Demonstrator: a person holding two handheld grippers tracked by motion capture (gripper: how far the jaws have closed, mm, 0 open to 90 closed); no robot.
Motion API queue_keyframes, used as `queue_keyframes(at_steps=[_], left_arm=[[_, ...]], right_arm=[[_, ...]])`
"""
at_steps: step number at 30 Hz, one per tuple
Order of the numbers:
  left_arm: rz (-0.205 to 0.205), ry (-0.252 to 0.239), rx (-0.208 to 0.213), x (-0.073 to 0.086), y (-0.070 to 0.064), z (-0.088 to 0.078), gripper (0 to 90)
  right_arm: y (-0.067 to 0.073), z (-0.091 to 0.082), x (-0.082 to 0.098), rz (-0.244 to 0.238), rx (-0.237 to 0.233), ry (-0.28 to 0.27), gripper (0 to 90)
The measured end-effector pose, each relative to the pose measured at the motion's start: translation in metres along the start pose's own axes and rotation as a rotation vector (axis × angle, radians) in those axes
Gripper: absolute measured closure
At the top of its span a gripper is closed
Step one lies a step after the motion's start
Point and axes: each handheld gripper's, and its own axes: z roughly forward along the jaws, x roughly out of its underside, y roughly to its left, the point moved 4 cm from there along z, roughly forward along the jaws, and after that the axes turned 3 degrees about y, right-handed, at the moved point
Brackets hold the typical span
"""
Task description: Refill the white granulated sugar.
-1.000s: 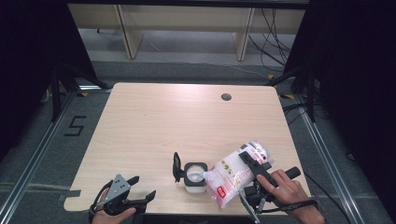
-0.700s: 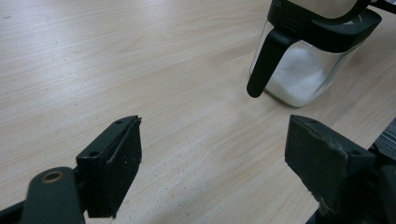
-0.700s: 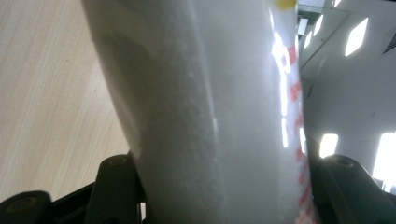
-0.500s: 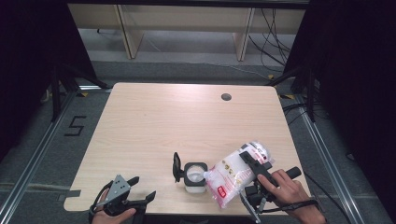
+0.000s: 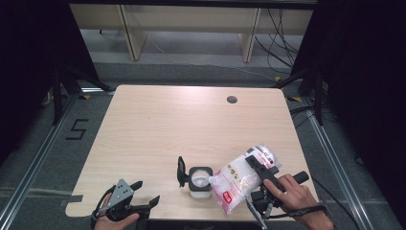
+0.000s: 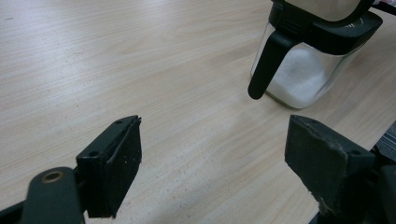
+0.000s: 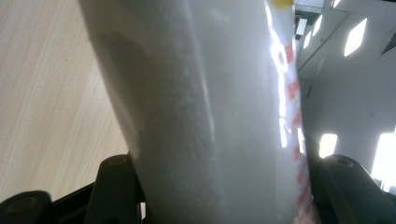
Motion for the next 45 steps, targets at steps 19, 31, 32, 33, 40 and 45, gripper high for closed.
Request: queue_keyframes(at_steps=[19,31,32,33,40,45], left_arm=[[-0.023,-0.014,0.001,-0.0013,-0.0002,0.0013,18.3],[-0.023,-0.014,-0.002,-0.0013,0.0000,0.0010,18.3],[-0.030,-0.019,-0.005,-0.0012,-0.0012,0.0012,18.3],[-0.012,-0.008,-0.004,-0.0004,-0.0006,0.0003,18.3],[-0.013,-0.015,-0.002,-0.0004,-0.0010,0.0007,18.3],[-0.018,-0.011,0.004,0.0001,-0.0008,0.0006,18.3]], right_arm=[[-0.0008,-0.0006,-0.0005,-0.005,-0.004,0.003,46.1],[0.0007,-0.0008,-0.0008,0.023,-0.015,0.007,46.1],[0.0002,-0.0005,-0.0011,0.018,-0.014,0.005,46.1],[0.0032,-0.0008,-0.0008,0.059,-0.003,0.015,46.1],[0.0003,-0.0002,-0.0031,0.024,0.003,0.004,46.1],[-0.0027,-0.0003,-0.0021,-0.004,0.016,-0.006,46.1]])
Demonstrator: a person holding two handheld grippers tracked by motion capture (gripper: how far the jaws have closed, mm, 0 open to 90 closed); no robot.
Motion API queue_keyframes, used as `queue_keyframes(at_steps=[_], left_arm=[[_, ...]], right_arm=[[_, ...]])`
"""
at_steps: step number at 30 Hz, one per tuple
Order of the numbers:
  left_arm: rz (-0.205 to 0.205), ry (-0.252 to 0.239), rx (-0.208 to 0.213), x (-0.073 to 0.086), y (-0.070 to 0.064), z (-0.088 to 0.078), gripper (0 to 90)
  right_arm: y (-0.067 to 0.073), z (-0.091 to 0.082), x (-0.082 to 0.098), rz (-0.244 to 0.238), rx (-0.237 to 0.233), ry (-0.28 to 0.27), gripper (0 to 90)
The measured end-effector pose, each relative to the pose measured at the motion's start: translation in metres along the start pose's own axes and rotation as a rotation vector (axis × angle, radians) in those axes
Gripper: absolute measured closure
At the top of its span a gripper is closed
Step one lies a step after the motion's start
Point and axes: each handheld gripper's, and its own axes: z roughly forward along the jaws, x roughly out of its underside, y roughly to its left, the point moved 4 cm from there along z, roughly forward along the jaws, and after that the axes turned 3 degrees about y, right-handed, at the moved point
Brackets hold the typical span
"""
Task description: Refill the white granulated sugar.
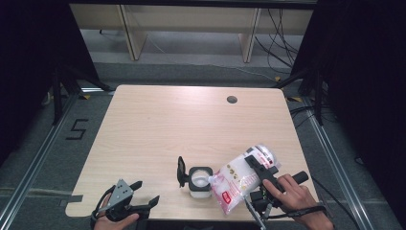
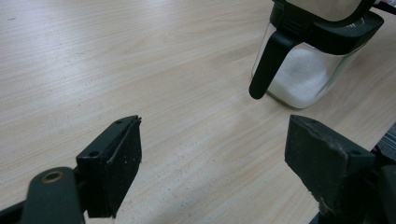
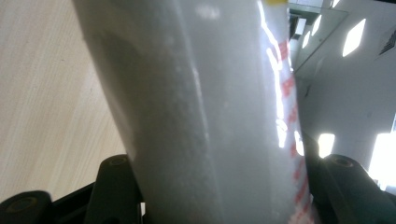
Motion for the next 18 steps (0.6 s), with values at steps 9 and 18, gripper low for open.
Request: queue_keyframes(at_steps=[9,18], left_arm=[[-0.003,-0.001,-0.007,-0.0012,0.0008,0.0003,18.3],[-0.004,-0.004,0.000,-0.0002,-0.0002,0.0002,18.3]], right_arm=[[-0.0014,0.0002,-0.0006,-0.024,0.010,-0.003,46.2],[0.0042,-0.0018,-0.0003,0.032,-0.017,0.034,46.3]])
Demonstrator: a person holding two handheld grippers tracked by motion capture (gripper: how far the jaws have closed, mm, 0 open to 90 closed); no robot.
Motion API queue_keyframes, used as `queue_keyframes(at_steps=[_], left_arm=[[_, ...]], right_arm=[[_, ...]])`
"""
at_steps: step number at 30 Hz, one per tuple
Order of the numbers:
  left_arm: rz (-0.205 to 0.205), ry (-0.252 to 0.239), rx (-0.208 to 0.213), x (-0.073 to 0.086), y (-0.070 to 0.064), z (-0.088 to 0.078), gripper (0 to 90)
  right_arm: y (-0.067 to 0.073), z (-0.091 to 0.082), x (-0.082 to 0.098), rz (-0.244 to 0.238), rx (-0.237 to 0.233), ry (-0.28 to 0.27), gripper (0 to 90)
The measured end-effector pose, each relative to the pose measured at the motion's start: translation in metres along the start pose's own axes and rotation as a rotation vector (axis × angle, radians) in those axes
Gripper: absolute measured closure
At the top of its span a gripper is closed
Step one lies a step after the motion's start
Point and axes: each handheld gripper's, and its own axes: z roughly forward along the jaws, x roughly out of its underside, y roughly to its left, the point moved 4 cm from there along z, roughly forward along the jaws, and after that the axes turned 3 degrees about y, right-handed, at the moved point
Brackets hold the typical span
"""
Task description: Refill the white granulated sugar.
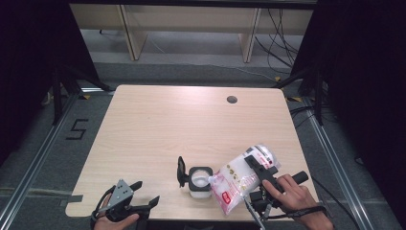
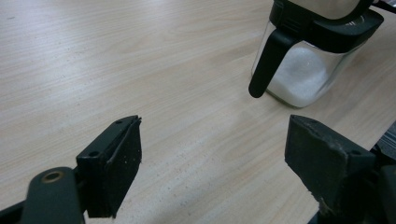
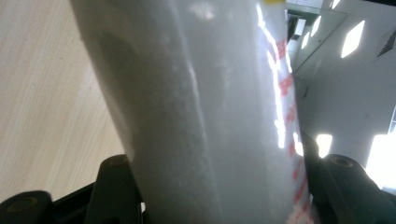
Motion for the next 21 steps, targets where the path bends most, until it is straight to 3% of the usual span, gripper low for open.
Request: queue_keyframes(at_steps=[1,3,6,9,10,13,15,19,20,21], left_arm=[[-0.014,-0.013,-0.003,-0.0010,-0.0002,0.0006,18.3],[0.017,-0.003,-0.008,-0.0016,0.0011,-0.0001,18.3],[0.026,0.013,-0.007,0.0000,0.0015,-0.0011,18.3],[-0.004,0.000,-0.012,-0.0009,-0.0001,-0.0001,18.3],[0.017,0.007,-0.007,-0.0003,0.0006,-0.0008,18.3],[-0.012,-0.008,-0.004,-0.0012,0.0001,0.0002,18.3],[-0.010,-0.012,-0.001,-0.0010,-0.0004,0.0006,18.3],[0.008,0.005,-0.007,-0.0007,0.0013,-0.0006,18.3],[-0.005,0.001,-0.007,-0.0005,-0.0003,0.0002,18.3],[0.003,-0.001,-0.006,-0.0004,-0.0005,0.0001,18.3]], right_arm=[[-0.0004,0.0005,-0.0004,-0.010,-0.006,-0.003,46.3],[-0.0011,0.0021,-0.0010,-0.019,0.010,-0.029,46.3],[-0.0017,0.0021,-0.0006,-0.019,0.010,-0.027,46.3],[-0.0038,0.0024,-0.0009,-0.023,0.024,-0.039,46.3],[-0.0036,0.0022,-0.0007,-0.027,0.009,-0.031,46.3],[-0.0003,0.0030,0.0006,-0.004,0.006,-0.030,46.3],[0.0013,0.0027,0.0019,0.017,-0.024,-0.018,46.3],[0.0002,0.0049,0.0020,-0.005,-0.017,-0.039,46.4],[0.0044,0.0045,0.0035,0.039,-0.037,-0.022,46.4],[0.0023,0.0053,0.0036,0.017,-0.033,-0.031,46.5]])
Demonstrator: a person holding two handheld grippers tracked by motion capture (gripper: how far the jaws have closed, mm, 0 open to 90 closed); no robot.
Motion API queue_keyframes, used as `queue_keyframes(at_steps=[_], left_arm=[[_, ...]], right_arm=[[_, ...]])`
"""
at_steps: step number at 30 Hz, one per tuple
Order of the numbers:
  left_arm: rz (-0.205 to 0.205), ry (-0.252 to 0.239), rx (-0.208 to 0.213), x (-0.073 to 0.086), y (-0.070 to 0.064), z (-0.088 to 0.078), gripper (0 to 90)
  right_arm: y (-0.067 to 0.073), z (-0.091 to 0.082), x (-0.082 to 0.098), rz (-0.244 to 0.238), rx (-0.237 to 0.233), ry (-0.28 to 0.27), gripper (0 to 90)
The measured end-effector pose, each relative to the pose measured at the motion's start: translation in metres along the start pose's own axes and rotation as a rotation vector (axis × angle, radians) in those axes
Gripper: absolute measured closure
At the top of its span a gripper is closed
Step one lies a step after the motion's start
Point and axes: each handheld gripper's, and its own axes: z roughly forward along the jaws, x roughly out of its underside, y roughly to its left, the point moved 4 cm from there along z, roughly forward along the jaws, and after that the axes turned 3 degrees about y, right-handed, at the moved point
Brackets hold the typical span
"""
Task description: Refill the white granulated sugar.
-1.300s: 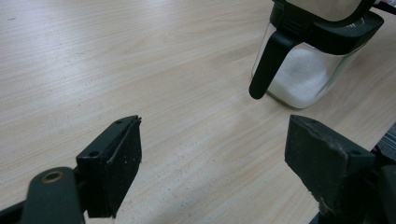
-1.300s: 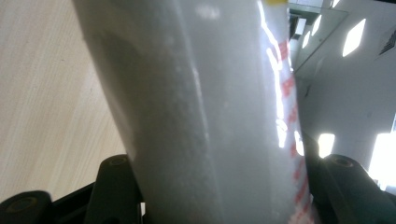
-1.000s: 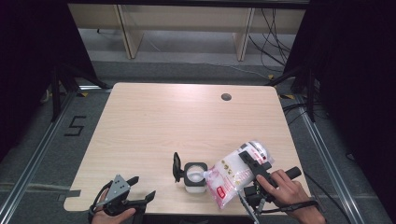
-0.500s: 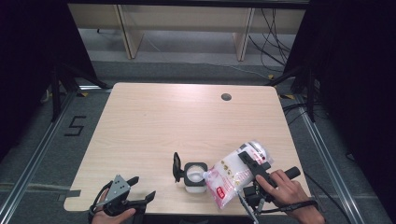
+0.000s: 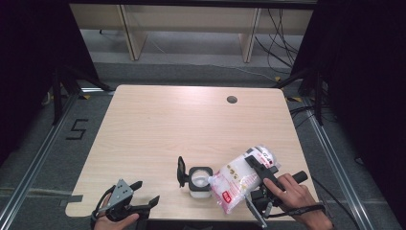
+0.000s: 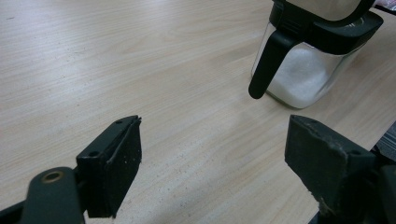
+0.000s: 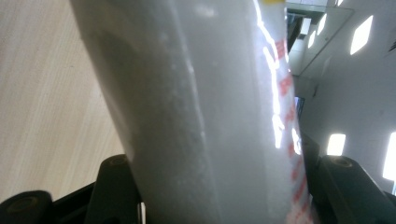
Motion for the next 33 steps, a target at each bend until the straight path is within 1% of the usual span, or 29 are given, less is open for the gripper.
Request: queue_keyframes(at_steps=[1,2,4,5,6,7,8,9,10,11,12,13,14,15,17,18,19,20,21,22,24,25,26,27,28,29,30,31,33], left_arm=[[0.023,0.016,-0.002,0.001,0.001,-0.001,18.3],[0.030,0.017,-0.001,0.001,0.002,-0.001,18.3],[0.022,0.005,-0.002,-0.001,0.002,-0.001,18.3],[-0.009,-0.005,0.001,0.000,0.000,0.000,18.3],[-0.001,0.010,-0.002,0.001,0.001,-0.001,18.3],[-0.001,0.010,-0.002,0.001,0.001,-0.001,18.3],[0.002,0.011,0.003,0.001,0.001,0.000,18.3],[-0.006,0.008,0.000,0.001,0.001,0.000,18.3],[0.014,0.013,0.003,0.000,0.001,0.000,18.3],[0.026,0.018,-0.001,0.001,0.001,-0.001,18.3],[0.030,0.020,-0.001,0.001,0.002,-0.001,18.3],[0.032,0.016,0.000,0.001,0.002,-0.001,18.3],[0.045,0.028,-0.001,0.001,0.004,-0.002,18.3],[0.021,0.023,-0.003,0.001,0.002,-0.001,18.3],[0.021,0.013,-0.001,0.001,0.001,-0.001,18.3],[0.014,0.023,-0.008,0.001,0.001,-0.002,18.3],[0.006,0.015,0.000,0.001,0.001,-0.001,18.3],[-0.006,0.008,-0.003,0.000,0.001,0.000,18.3],[0.012,0.015,0.001,0.001,0.001,-0.001,18.3],[0.020,0.014,0.000,0.001,0.001,-0.001,18.3],[0.019,0.015,0.002,0.001,0.001,-0.001,18.3],[-0.005,0.007,-0.002,0.000,0.001,0.000,18.3],[-0.016,-0.004,-0.001,0.000,0.000,0.000,18.3],[-0.006,0.002,-0.001,0.000,0.000,0.000,18.3],[0.017,0.010,0.000,0.001,0.001,-0.001,18.3],[0.015,0.009,0.000,0.001,0.001,-0.001,18.3],[0.014,-0.001,0.004,0.000,0.001,0.000,18.3],[0.011,-0.003,0.003,-0.001,0.001,0.000,18.3],[0.019,0.014,0.000,0.001,0.001,-0.001,18.3]], right_arm=[[-0.001,0.001,0.000,-0.011,0.006,-0.008,46.5],[0.001,0.002,0.000,0.009,0.004,-0.014,46.6],[0.001,0.002,0.001,0.000,0.004,-0.015,46.8],[0.005,0.002,0.002,0.043,-0.017,-0.005,46.9],[0.004,0.003,0.002,0.022,-0.014,-0.004,47.1],[0.007,0.004,0.002,0.046,-0.021,-0.007,47.3],[0.005,0.005,0.002,0.009,-0.012,-0.021,47.5],[0.005,0.005,0.003,0.009,-0.015,-0.020,47.6],[0.006,0.006,0.003,0.011,-0.017,-0.029,47.8],[0.008,0.005,0.004,0.025,-0.029,-0.015,47.9],[0.008,0.006,0.004,0.018,-0.021,-0.029,48.0],[0.008,0.007,0.004,0.012,-0.024,-0.032,48.0],[0.011,0.006,0.005,0.048,-0.040,-0.022,48.1],[0.010,0.007,0.004,0.035,-0.032,-0.027,48.3],[0.015,0.008,0.006,0.072,-0.048,-0.019,48.7],[0.013,0.010,0.006,0.022,-0.042,-0.039,48.9],[0.015,0.011,0.006,0.027,-0.051,-0.033,49.2],[0.017,0.011,0.006,0.033,-0.056,-0.031,49.6],[0.018,0.012,0.006,0.030,-0.064,-0.037,49.8],[0.019,0.013,0.006,0.018,-0.068,-0.036,50.3],[0.021,0.015,0.006,0.000,-0.073,-0.043,51.7],[0.023,0.016,0.005,0.022,-0.071,-0.048,52.1],[0.027,0.016,0.005,0.045,-0.086,-0.037,52.5],[0.026,0.017,0.005,0.023,-0.084,-0.045,53.0],[0.026,0.018,0.005,0.027,-0.084,-0.052,53.4],[0.027,0.019,0.005,0.010,-0.079,-0.055,54.0],[0.025,0.019,0.006,-0.031,-0.085,-0.052,54.7],[0.026,0.019,0.006,-0.026,-0.090,-0.049,55.4],[0.029,0.019,0.007,0.019,-0.103,-0.047,56.2]])
